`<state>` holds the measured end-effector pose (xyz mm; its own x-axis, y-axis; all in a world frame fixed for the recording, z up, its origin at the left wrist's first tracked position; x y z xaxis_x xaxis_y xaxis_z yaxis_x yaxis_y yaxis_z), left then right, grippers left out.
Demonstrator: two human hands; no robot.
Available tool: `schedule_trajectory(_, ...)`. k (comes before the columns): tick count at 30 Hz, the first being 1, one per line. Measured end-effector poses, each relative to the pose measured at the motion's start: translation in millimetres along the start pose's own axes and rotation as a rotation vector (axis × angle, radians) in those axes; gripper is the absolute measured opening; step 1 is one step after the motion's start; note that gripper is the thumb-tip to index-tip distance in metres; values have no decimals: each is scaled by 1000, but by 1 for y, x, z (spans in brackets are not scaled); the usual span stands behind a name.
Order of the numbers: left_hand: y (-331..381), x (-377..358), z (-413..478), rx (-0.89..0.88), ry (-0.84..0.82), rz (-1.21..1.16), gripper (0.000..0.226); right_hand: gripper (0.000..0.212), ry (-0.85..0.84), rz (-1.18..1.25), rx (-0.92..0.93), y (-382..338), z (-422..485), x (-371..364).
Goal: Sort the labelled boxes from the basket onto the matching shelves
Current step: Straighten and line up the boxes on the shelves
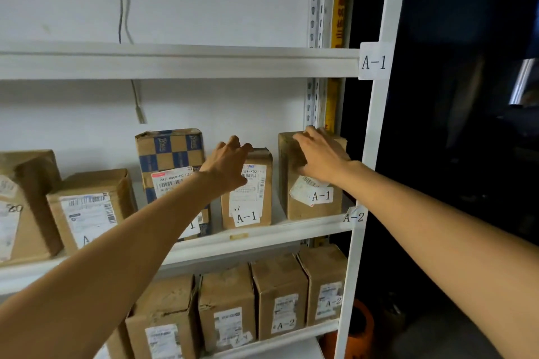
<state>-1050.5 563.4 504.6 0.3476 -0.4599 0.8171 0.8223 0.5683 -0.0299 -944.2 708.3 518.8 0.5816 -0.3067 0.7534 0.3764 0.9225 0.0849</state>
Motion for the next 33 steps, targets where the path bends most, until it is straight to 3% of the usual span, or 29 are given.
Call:
schedule_trajectory(4,0,-12,2,33,11,-9,70,69,44,62,15,-8,26,-11)
schedule_trajectory(8,4,-15,2,64,112,-27,58,47,-2,283,-55,-11,24,-34)
schedule_trajectory(12,16,-25,5,84,174,-29,59,44,109,316,-43,-1,15,-38)
schedule_trajectory(17,29,-30,12,114,193,36,60,40,98,290,1,8,15,-29)
schedule_trajectory(22,33,-29,12,136,213,31,59,23,129,221,8,15,17,-22)
schedule_trajectory(33,59,-37,23,133,229,35,57,33,47,197,-21,41,19,-20)
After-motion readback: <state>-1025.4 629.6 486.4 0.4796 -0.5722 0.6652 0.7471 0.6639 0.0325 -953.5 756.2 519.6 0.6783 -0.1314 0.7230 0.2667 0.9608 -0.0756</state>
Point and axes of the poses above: each hand's wrist, its own z-axis towards the middle knuckle, its own x-axis out of the back of the hand, y = z × x, the point moved 5 cm from there along z, towards the middle knuckle, and after that the axes turned 14 degrees about y, right-handed, at the moved point
